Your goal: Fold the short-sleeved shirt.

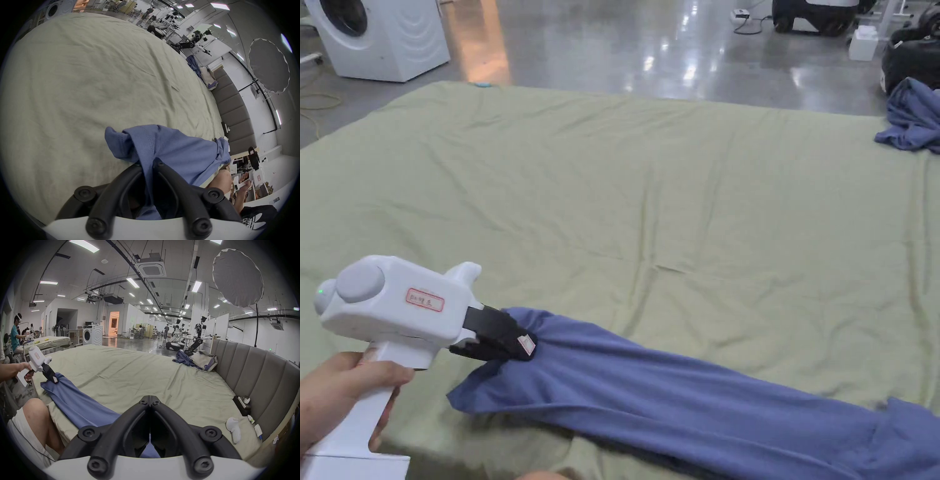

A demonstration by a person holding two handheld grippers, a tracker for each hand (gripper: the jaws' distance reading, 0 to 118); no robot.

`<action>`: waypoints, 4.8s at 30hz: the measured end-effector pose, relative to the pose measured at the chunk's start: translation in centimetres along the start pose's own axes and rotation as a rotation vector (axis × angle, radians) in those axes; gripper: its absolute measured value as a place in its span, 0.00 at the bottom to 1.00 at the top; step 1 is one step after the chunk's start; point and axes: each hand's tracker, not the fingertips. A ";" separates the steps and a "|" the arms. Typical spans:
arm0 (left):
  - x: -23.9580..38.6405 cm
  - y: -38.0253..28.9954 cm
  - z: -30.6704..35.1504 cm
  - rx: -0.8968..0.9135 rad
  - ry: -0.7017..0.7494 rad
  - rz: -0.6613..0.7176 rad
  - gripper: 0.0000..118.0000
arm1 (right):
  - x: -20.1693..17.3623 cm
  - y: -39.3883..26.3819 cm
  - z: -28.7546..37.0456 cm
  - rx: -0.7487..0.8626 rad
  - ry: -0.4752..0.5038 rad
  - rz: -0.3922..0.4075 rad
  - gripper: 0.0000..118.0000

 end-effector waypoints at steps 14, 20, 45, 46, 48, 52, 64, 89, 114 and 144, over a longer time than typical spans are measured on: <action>-5.2 2.3 7.6 0.072 0.269 0.096 0.07 | 1.7 -0.8 0.7 -0.021 -0.049 -0.016 0.02; 0.8 3.2 9.5 0.068 0.272 0.068 0.07 | 1.6 -0.8 0.6 -0.026 -0.052 -0.010 0.02; 20.4 0.7 -9.5 -0.106 0.200 -0.238 0.07 | 2.8 0.0 1.8 0.017 -0.055 -0.011 0.02; 20.1 0.6 -10.0 -0.116 0.202 -0.236 0.08 | 2.8 0.0 1.8 0.015 -0.057 -0.014 0.02; 19.5 0.3 -10.3 -0.131 0.166 -0.211 0.25 | 2.9 -0.2 1.6 0.008 -0.057 -0.017 0.02; 19.7 0.4 -7.0 0.008 -0.009 -0.197 0.68 | 2.6 -0.4 1.4 -0.001 -0.045 -0.012 0.02; 19.5 -3.7 -9.4 0.112 0.200 -0.132 0.08 | 1.4 0.8 1.9 0.026 -0.016 0.014 0.02; 16.6 -14.0 8.0 0.922 0.219 -0.474 0.08 | 1.9 0.3 2.6 0.157 -0.068 -0.037 0.02; 5.0 -1.2 -3.1 0.086 -0.058 -0.019 0.85 | 0.6 -0.4 1.5 0.070 -0.027 -0.003 0.02; 6.4 -1.1 -4.3 0.016 -0.093 0.028 0.14 | 1.0 -1.3 0.8 0.018 -0.007 0.011 0.02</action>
